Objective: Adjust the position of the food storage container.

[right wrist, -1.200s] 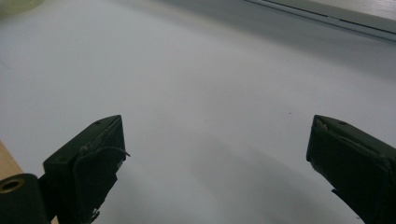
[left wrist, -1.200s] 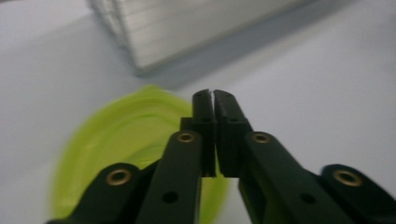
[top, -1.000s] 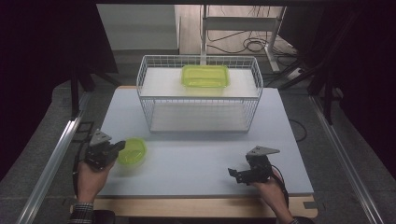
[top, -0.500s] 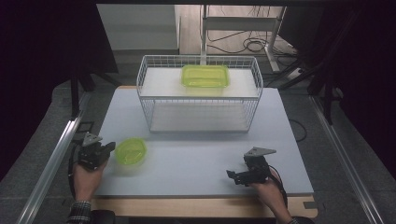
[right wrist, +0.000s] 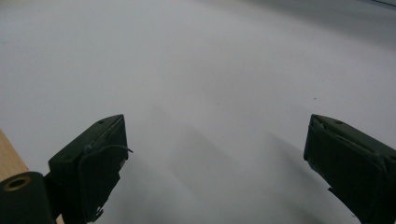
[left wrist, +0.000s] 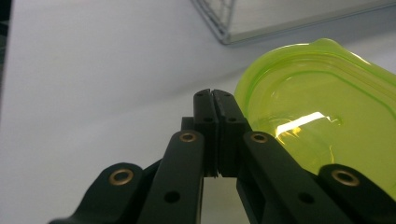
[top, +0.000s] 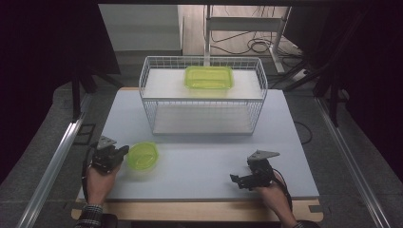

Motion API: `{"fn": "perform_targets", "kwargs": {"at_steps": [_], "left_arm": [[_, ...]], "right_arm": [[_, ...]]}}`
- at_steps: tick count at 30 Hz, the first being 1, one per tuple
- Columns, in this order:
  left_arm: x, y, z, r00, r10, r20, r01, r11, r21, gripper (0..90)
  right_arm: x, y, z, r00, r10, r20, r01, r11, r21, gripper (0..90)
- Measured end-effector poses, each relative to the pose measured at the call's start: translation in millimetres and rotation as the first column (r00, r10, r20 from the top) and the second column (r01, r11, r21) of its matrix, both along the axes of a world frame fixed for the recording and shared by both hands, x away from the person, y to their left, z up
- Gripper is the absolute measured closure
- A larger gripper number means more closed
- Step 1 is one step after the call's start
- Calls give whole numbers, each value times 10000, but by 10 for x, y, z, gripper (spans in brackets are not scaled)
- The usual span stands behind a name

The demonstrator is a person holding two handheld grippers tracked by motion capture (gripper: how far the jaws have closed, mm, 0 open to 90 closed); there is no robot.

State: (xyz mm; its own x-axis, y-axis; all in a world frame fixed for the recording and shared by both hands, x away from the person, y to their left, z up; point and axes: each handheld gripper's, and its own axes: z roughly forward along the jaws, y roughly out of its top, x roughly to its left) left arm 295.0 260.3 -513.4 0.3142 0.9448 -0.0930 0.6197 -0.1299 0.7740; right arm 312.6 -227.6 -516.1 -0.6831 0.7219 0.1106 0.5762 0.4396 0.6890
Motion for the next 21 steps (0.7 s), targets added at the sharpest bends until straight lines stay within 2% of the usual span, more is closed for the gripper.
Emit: {"fn": "perform_targets", "kwargs": {"at_steps": [1,2,4,5,6,12,14,15,16,17,19,20,21], "left_arm": [[0,0,0,10000,0,0,0,10000,0,898],[6,-109,9,9997,-226,-22,226,9997,-16,898],[2,-218,21,9990,-443,-52,443,9990,17,899],[2,-218,21,9990,-443,-52,443,9990,17,900],[-2,-333,32,9974,-721,-83,721,9974,59,900],[-24,-634,54,9883,-1517,-178,1516,9884,-62,900],[-43,-711,73,9863,-1647,-26,1647,9863,27,900],[-57,-720,94,9876,-1564,138,1563,9877,86,900],[-57,-720,94,9876,-1564,138,1563,9877,86,900],[-82,-685,134,9908,-1299,392,1297,9915,67,900],[-95,-646,139,9924,-1161,396,1162,9932,9,900],[-115,-556,76,9947,-1032,-6,1032,9946,39,900],[-122,-527,24,9933,-1114,-323,1116,9937,63,900]], "right_arm": [[0,0,0,10000,0,0,0,10000,0,64],[0,1,-1,10000,11,-11,-11,10000,-1,64],[0,1,-2,10000,23,-28,-23,10000,-21,64],[1,1,-5,10000,38,-16,-38,10000,-36,64],[1,1,-6,10000,43,-23,-43,10000,-42,64],[-4,6,-9,10000,57,-55,-57,10000,-59,64],[-3,4,-10,10000,60,-30,-61,10000,-78,63],[-2,2,-9,10000,56,-4,-56,10000,-75,64],[-2,2,-9,10000,56,-4,-56,10000,-75,64],[-5,-3,-3,10000,28,28,-28,10000,-52,64],[-6,-6,-1,10000,3,39,-3,10000,-52,63],[-6,-16,6,10000,-38,59,38,10000,-41,64],[-5,-18,6,10000,-40,63,40,10000,-40,64]]}}
